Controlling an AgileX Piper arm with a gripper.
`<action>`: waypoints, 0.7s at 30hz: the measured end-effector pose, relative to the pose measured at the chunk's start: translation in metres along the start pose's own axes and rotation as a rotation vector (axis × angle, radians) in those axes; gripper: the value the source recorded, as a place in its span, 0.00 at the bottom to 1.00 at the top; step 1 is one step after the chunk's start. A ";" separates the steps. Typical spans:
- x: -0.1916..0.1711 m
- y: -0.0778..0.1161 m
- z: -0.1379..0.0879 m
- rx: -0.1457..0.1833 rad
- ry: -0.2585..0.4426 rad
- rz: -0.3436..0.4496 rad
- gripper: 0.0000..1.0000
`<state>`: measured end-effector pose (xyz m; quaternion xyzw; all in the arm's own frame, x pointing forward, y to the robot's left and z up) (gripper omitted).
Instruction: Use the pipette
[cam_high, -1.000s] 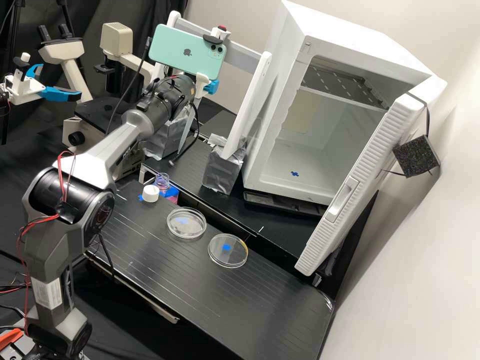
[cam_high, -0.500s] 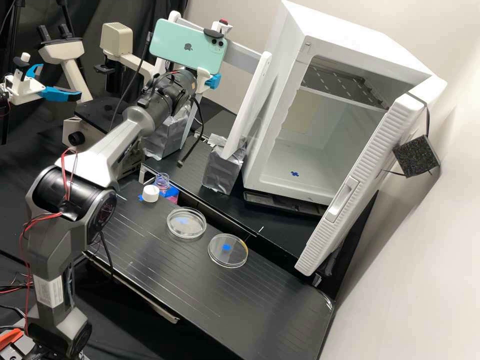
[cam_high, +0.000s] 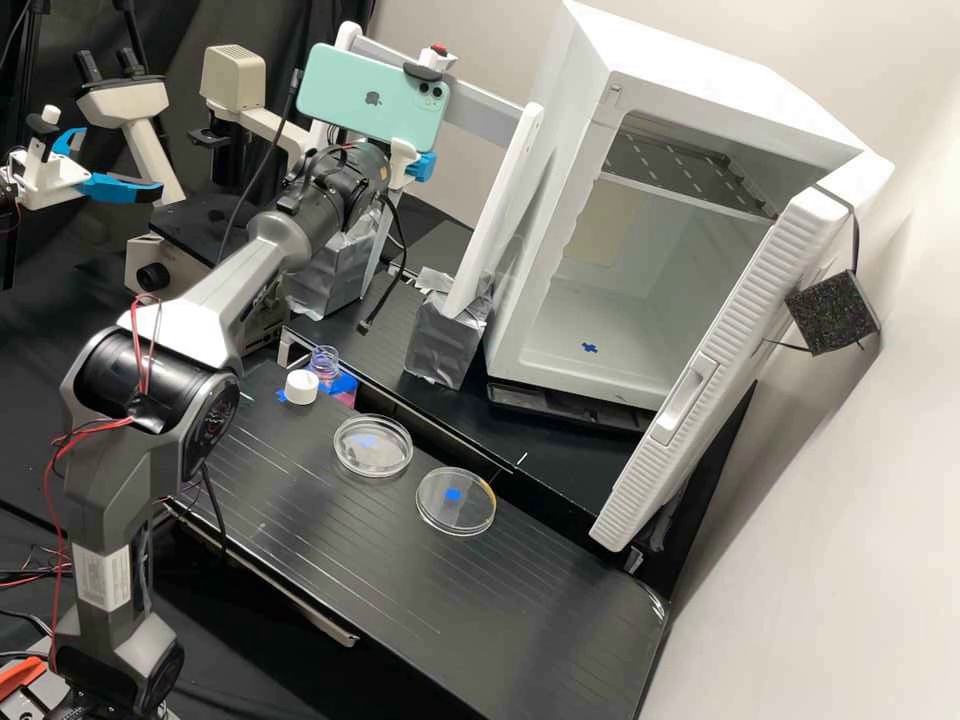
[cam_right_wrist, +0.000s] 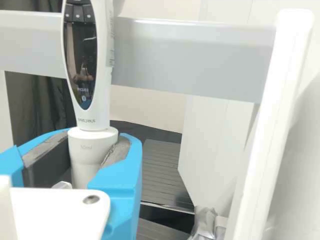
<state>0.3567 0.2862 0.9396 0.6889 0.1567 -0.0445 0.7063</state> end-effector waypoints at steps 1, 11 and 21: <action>0.000 -0.001 0.000 0.000 0.000 -0.003 0.00; -0.005 -0.008 0.003 -0.003 -0.011 -0.024 0.00; -0.004 -0.010 0.003 -0.012 -0.010 -0.017 1.00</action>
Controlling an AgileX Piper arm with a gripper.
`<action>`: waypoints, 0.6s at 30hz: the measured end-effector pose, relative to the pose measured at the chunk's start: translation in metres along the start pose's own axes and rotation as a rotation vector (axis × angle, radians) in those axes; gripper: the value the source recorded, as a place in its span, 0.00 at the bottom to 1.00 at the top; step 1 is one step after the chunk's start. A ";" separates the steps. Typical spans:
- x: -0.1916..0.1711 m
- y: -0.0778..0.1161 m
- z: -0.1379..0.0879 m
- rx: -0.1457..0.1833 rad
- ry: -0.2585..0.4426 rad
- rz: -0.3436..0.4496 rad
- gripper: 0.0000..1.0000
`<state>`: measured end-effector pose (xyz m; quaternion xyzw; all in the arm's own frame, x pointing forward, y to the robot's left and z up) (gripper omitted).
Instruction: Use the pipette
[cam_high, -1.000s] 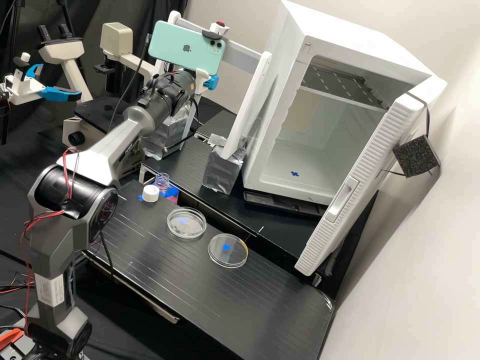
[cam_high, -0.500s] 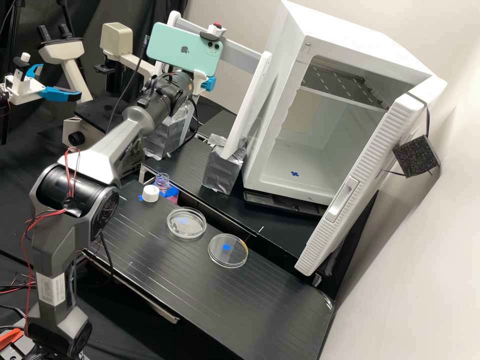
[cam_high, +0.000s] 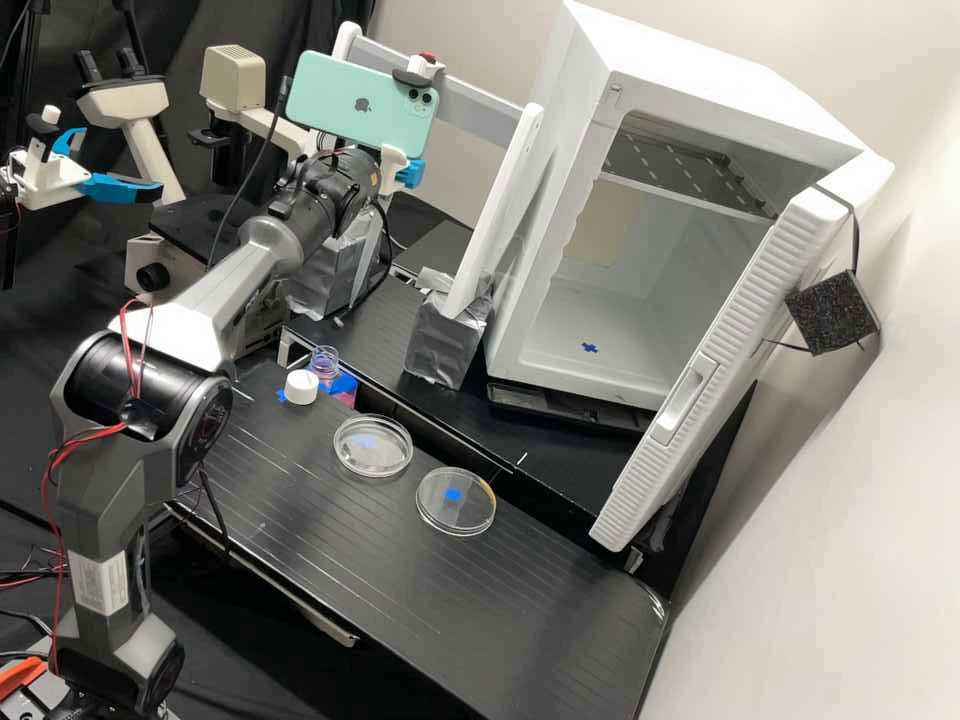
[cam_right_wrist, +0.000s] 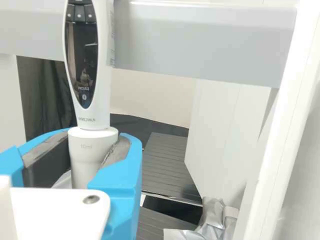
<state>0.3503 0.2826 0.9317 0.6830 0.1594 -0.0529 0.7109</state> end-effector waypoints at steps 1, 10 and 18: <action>0.000 0.000 0.001 -0.001 -0.004 0.003 1.00; 0.001 -0.001 0.004 -0.015 -0.008 0.048 1.00; -0.022 -0.010 0.004 -0.003 0.067 0.109 1.00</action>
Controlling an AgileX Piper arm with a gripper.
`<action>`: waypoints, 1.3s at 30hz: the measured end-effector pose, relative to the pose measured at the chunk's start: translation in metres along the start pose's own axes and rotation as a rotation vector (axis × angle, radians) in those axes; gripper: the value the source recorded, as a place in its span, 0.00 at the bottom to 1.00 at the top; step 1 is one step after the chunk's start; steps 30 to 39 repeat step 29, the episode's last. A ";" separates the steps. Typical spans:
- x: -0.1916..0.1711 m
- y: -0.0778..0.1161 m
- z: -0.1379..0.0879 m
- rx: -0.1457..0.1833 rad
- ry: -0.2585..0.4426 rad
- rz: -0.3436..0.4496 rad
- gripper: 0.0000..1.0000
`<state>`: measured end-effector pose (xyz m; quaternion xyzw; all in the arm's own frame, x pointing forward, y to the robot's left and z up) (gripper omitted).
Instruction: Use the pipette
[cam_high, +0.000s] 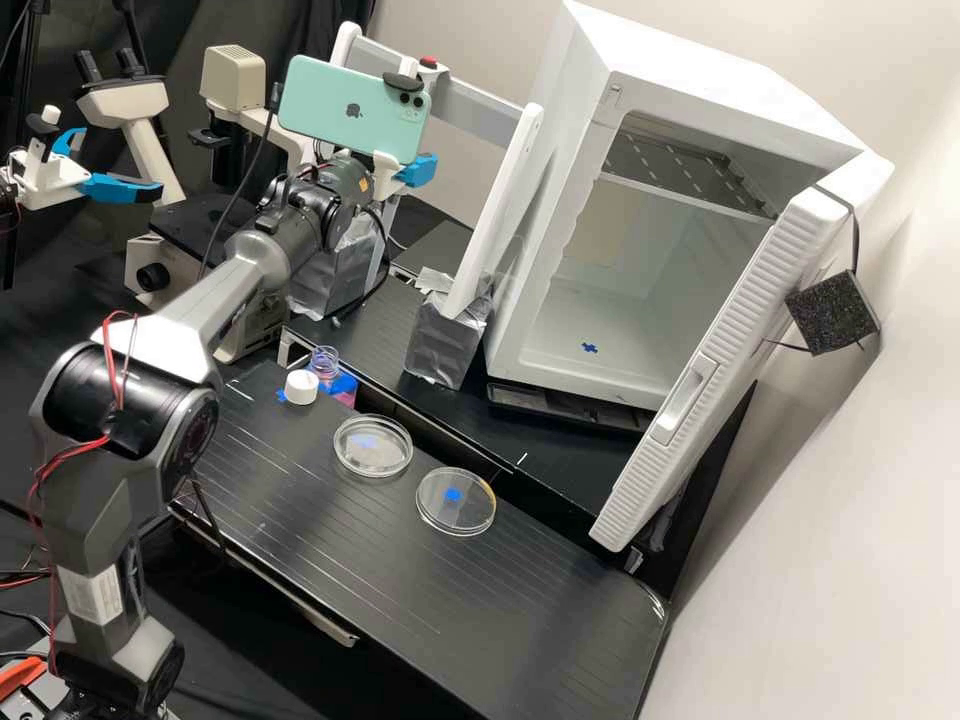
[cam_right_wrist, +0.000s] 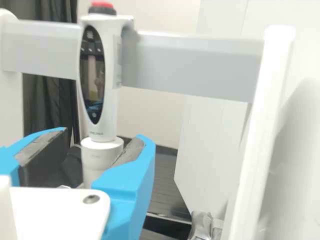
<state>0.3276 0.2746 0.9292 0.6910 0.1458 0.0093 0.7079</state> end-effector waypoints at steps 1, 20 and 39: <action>-0.005 -0.001 0.000 -0.010 0.012 0.008 1.00; -0.123 -0.047 0.075 -0.021 0.104 0.511 1.00; -0.132 -0.078 0.116 0.058 0.179 0.561 1.00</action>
